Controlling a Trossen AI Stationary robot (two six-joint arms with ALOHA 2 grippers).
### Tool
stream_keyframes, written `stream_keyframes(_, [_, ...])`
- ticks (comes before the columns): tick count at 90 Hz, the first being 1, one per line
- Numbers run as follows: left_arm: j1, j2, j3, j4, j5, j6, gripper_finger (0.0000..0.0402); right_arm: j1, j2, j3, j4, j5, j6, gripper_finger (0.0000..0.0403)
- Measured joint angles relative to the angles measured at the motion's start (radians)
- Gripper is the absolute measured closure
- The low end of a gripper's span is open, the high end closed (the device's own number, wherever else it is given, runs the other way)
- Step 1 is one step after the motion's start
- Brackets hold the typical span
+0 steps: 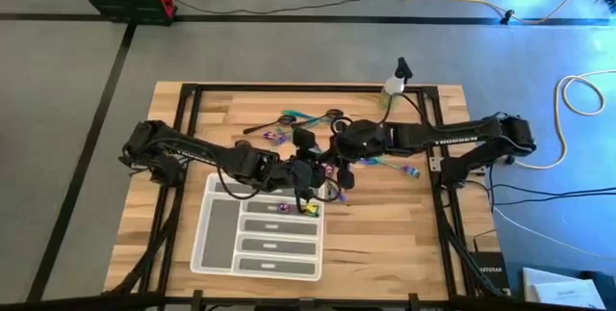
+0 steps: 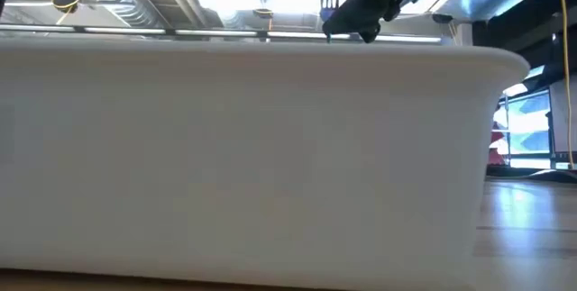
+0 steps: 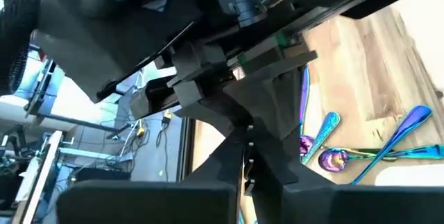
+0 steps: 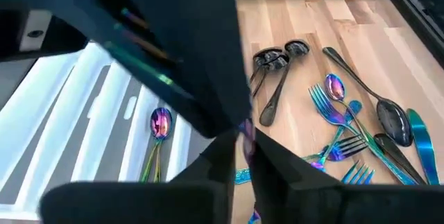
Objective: Sort silverware
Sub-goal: Put the blue fork into the white silverware tray
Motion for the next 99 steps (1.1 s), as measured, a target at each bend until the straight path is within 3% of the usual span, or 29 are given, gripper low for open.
stream_keyframes(21, [0.001, 0.000, 0.000, -0.009, -0.022, -0.011, 0.0401, 0.001, -0.011, 0.000, -0.003, 0.012, -0.040, 0.0255])
stream_keyframes(44, [0.001, -0.003, 0.000, -0.033, -0.177, -0.033, 0.0401, 0.000, -0.146, 0.000, -0.060, 0.099, -0.092, 0.0162])
stream_keyframes(57, [-0.003, -0.027, 0.000, -0.042, -0.289, -0.100, 0.0401, 0.000, -0.243, 0.000, -0.169, 0.205, -0.078, 0.0154])
stream_keyframes(67, [-0.012, -0.071, 0.000, -0.097, -0.310, -0.223, 0.0401, 0.000, -0.291, 0.000, -0.257, 0.263, -0.028, 0.0162])
stream_keyframes(83, [-0.056, -0.150, 0.000, -0.242, -0.341, -0.426, 0.0401, 0.000, -0.301, -0.002, -0.364, 0.304, 0.015, 0.0174])
stream_keyframes(99, [-0.142, -0.254, -0.003, -0.412, -0.384, -0.651, 0.0401, 0.000, -0.289, -0.002, -0.432, 0.276, 0.059, 0.0178])
